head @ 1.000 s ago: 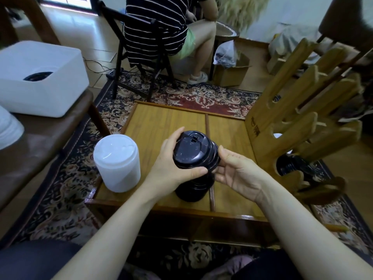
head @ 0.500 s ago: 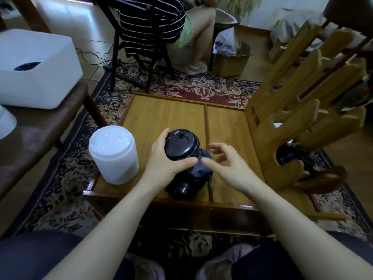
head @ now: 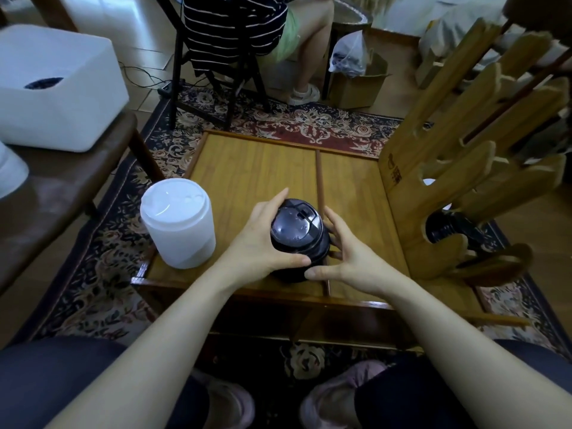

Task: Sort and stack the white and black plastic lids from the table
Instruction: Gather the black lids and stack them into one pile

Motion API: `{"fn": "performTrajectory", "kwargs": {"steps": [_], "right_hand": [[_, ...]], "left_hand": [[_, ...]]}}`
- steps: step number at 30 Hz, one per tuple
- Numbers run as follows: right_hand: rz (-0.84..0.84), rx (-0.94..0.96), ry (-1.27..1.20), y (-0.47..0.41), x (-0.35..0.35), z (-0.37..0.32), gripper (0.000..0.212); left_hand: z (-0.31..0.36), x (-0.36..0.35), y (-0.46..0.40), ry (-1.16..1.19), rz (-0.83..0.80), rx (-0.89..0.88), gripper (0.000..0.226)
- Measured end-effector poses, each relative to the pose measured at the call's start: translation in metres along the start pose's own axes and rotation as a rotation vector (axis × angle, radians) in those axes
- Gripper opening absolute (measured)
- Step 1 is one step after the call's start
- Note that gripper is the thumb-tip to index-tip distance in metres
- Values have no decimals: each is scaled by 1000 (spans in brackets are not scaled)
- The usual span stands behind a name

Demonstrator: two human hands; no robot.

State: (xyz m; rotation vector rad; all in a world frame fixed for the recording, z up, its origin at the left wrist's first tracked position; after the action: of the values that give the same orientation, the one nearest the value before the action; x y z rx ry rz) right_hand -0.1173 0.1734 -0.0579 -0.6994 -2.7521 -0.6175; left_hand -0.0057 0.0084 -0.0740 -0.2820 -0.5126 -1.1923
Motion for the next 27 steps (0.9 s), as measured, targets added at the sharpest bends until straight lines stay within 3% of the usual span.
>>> {"fn": "performTrajectory", "kwargs": {"steps": [6,14,16,19,21,23,25,27], "right_hand": [[32,73,52,-3,-1,4,119],[-138,25,-20,1,4,4,111],[-142,4,-122,3,5,2,103],[42,-14,-324,-5,-3,0,71],[177,3,-325,-10,-11,0,52],[226,22,-327,-13,-19,3,46],[257,26,-365,-14,-22,4,40],[307,22,-394,-14,-23,5,34]], "left_hand": [[4,-8,0,-164,-50,-60,122],[9,-10,-3,-324,-37,-42,120],[13,-9,-7,-384,-44,-51,116],[16,-9,-12,-432,-111,-40,115],[16,-7,-11,-305,-172,-3,115],[14,-3,-10,-6,-204,43,104],[10,-4,-11,233,-115,78,81],[7,-12,-11,315,-16,86,57]]}}
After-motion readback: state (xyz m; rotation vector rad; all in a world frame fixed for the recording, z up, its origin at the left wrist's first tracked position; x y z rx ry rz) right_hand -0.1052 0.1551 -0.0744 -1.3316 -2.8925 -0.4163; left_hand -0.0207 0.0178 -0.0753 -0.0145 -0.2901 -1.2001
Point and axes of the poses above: each hand's wrist, its own y-axis away from the middle knuckle, its own x-axis out of the back of the hand, z = x × y, the point moved 1 cm from there along -y, towards the middle knuckle, and after that the axes turned 8 degrees about -y, right-handed, at the moved point
